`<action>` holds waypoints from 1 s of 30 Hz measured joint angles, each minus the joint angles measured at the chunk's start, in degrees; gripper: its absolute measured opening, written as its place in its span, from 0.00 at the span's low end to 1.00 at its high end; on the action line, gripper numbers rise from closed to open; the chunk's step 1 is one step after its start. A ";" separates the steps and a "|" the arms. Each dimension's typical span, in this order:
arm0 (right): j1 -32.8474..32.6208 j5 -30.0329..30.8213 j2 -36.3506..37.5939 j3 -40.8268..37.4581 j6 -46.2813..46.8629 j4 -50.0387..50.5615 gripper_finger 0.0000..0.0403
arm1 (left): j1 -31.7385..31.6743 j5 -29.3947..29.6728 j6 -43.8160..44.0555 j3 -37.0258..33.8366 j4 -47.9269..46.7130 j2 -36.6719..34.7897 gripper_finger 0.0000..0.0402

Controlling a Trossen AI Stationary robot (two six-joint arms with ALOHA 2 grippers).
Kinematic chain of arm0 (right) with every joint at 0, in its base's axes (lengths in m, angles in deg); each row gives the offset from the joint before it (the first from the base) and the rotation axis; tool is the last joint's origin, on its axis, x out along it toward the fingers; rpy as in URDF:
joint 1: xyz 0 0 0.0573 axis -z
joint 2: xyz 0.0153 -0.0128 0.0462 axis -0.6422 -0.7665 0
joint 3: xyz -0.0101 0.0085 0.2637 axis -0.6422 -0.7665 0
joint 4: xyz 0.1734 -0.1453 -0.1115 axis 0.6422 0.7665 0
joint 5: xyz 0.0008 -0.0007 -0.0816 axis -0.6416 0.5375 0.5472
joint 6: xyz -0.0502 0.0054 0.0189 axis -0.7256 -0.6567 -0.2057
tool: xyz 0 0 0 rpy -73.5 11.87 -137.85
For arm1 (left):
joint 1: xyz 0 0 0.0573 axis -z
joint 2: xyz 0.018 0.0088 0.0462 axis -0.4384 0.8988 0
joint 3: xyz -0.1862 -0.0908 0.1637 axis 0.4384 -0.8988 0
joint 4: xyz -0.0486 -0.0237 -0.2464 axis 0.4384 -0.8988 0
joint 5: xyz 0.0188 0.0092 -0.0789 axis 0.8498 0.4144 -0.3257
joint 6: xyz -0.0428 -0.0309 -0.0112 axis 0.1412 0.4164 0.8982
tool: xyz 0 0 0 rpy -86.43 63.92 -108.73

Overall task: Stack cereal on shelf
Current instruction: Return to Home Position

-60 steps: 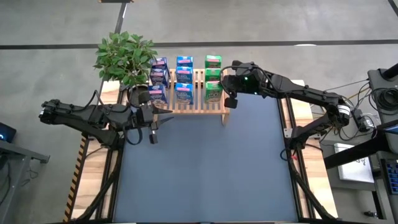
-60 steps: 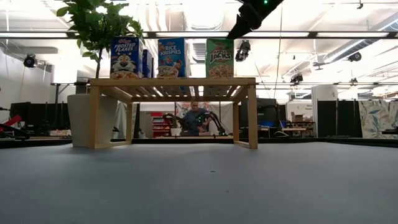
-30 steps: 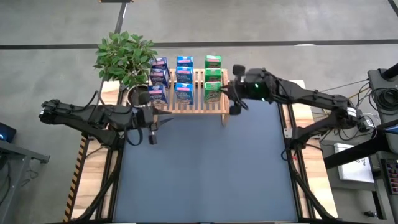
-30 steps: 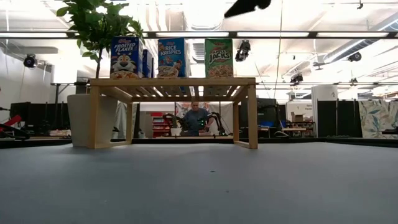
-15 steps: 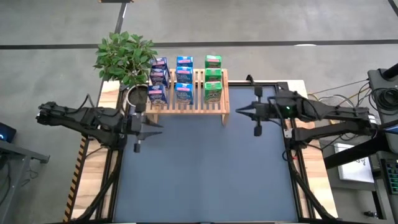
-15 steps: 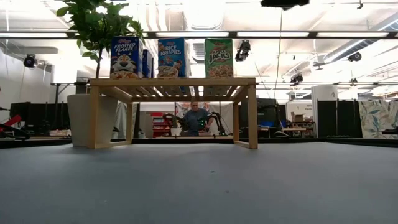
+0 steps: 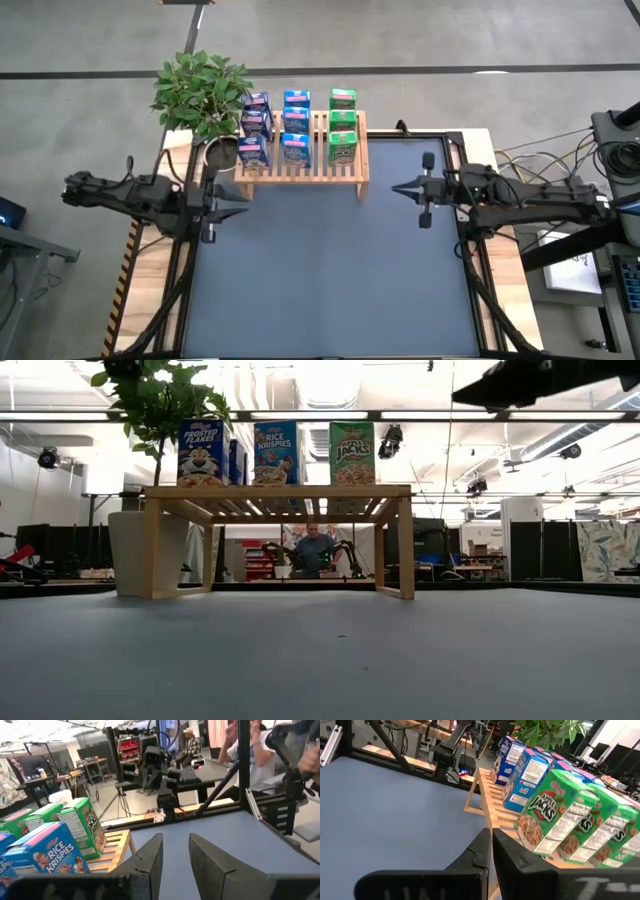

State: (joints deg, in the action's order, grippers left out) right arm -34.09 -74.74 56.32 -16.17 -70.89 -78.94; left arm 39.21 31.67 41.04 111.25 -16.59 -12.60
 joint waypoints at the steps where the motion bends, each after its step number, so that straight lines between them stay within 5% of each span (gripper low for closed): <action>1: 0.01 -0.01 0.51 -0.61 0.27 -0.24 0.02 | 0.00 0.00 0.02 -0.47 0.05 -0.72 0.19; 30: 0.06 -1.40 30.82 -27.24 1.70 -5.19 0.02 | -0.02 -0.10 0.35 -23.02 10.47 -21.14 0.19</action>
State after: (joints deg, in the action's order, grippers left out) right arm -34.03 -76.14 87.14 -43.41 -69.19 -84.13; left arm 39.19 31.58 41.39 88.23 -6.12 -33.74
